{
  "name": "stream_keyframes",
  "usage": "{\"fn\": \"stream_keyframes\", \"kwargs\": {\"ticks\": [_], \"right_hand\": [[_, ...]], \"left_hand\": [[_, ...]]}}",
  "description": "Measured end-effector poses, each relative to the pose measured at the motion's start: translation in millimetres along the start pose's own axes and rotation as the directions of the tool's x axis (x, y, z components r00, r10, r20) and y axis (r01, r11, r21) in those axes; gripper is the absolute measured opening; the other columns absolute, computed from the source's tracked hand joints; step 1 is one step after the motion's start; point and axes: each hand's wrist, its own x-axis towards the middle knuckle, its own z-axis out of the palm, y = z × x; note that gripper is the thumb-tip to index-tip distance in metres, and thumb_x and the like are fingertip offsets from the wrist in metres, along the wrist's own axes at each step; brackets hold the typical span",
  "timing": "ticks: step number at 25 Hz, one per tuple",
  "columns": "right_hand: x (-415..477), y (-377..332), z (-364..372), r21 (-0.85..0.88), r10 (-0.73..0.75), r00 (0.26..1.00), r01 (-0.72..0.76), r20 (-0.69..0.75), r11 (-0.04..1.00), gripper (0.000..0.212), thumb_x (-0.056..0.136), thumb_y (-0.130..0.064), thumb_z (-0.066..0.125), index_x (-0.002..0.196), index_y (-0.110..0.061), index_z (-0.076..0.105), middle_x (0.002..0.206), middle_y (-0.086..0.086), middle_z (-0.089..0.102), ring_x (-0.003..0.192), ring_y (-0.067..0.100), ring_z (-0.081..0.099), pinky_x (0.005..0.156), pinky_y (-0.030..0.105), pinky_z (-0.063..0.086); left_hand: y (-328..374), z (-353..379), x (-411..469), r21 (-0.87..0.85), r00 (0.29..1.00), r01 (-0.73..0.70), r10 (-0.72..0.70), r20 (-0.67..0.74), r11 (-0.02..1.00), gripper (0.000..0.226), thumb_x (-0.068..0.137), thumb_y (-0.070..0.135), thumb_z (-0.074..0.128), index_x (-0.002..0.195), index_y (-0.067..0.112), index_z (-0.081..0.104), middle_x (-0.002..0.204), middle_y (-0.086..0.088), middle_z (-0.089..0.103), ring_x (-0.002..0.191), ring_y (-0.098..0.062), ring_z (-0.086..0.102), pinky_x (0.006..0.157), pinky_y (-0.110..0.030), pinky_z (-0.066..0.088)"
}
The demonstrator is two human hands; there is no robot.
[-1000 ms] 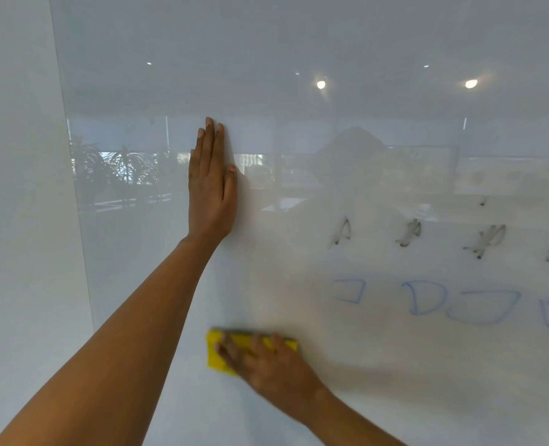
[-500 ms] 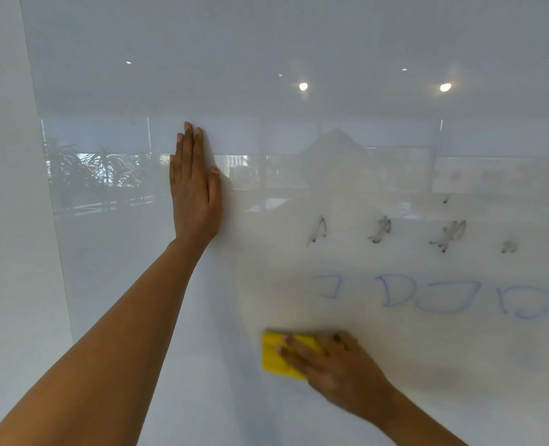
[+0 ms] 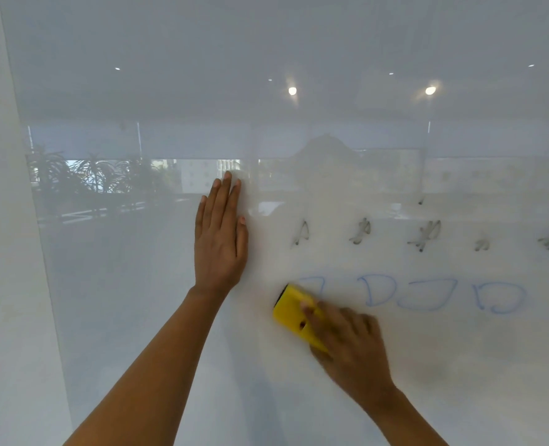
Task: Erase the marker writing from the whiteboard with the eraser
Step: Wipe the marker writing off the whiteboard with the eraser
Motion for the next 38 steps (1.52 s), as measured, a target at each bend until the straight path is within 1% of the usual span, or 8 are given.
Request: {"fn": "stream_keyframes", "kwargs": {"ticks": [3,9,14,20,26,32,34,38], "right_hand": [[28,5,2,0.034,0.372,0.913,-0.372,-0.17,0.928,0.053,0.083,-0.035,0.058,0.133,-0.021,0.047,0.126,0.003,0.046,0.091,0.025,0.047,0.069,0.037,0.034],[14,-2,0,-0.038,-0.02,0.998,0.018,-0.055,0.999,0.06,0.077,-0.031,0.062,0.134,-0.024,0.044,0.129,-0.003,0.043,0.087,0.021,0.047,0.068,0.033,0.032],[62,1,4,0.023,0.398,0.889,-0.403,-0.227,0.915,0.052,0.085,-0.038,0.056,0.133,-0.02,0.047,0.127,0.003,0.045,0.086,0.025,0.045,0.067,0.035,0.033],[48,-7,-1,-0.079,-0.001,0.997,-0.005,-0.081,0.997,0.064,0.078,-0.039,0.061,0.137,-0.024,0.041,0.132,-0.003,0.041,0.085,0.021,0.043,0.064,0.032,0.037],[123,10,-4,0.028,0.469,0.838,-0.481,-0.277,0.876,0.057,0.083,-0.038,0.057,0.136,-0.021,0.048,0.128,0.003,0.051,0.086,0.028,0.045,0.067,0.036,0.036],[67,3,-3,-0.072,0.085,0.989,-0.094,-0.118,0.993,0.061,0.08,-0.04,0.054,0.137,-0.023,0.041,0.132,-0.001,0.041,0.082,0.023,0.044,0.065,0.034,0.034],[70,28,-9,-0.069,0.223,0.954,-0.241,-0.2,0.968,0.055,0.082,-0.038,0.056,0.134,-0.02,0.046,0.13,0.003,0.049,0.079,0.027,0.047,0.065,0.034,0.034],[129,43,-19,0.106,0.644,0.688,-0.651,-0.335,0.751,0.059,0.084,-0.039,0.06,0.137,-0.018,0.045,0.126,0.011,0.056,0.083,0.03,0.047,0.067,0.036,0.04]], "left_hand": [[4,10,-4,-0.026,1.0,0.02,-0.021,-0.016,0.999,0.051,0.097,0.019,0.025,0.147,0.009,0.027,0.155,-0.003,0.022,0.146,-0.015,0.014,0.121,-0.032,0.008],[6,22,-8,-0.002,0.995,0.062,-0.062,-0.078,0.998,0.05,0.097,0.017,0.026,0.147,0.01,0.027,0.155,-0.005,0.023,0.146,-0.016,0.015,0.121,-0.033,0.008],[4,25,-9,0.051,0.994,0.052,-0.047,-0.098,0.997,0.05,0.098,0.02,0.023,0.147,0.011,0.025,0.156,-0.005,0.023,0.146,-0.016,0.015,0.121,-0.033,0.008],[4,25,-9,0.04,0.993,0.054,-0.05,-0.103,0.998,0.05,0.097,0.019,0.024,0.147,0.012,0.025,0.155,-0.005,0.023,0.146,-0.016,0.015,0.121,-0.033,0.009],[2,27,-10,0.063,0.993,0.043,-0.035,-0.115,0.997,0.049,0.099,0.019,0.023,0.147,0.013,0.025,0.156,-0.004,0.023,0.146,-0.016,0.015,0.121,-0.033,0.009],[3,26,-11,0.045,0.993,0.05,-0.044,-0.114,0.998,0.049,0.098,0.017,0.025,0.147,0.011,0.027,0.155,-0.003,0.023,0.146,-0.016,0.016,0.121,-0.033,0.009],[3,26,-11,0.052,0.993,0.047,-0.041,-0.115,0.998,0.049,0.098,0.015,0.024,0.147,0.011,0.027,0.155,-0.002,0.022,0.146,-0.016,0.017,0.121,-0.032,0.009],[4,27,-11,0.055,0.992,0.06,-0.053,-0.119,0.997,0.049,0.098,0.014,0.025,0.147,0.011,0.027,0.155,-0.003,0.023,0.146,-0.016,0.017,0.121,-0.032,0.008]]}}
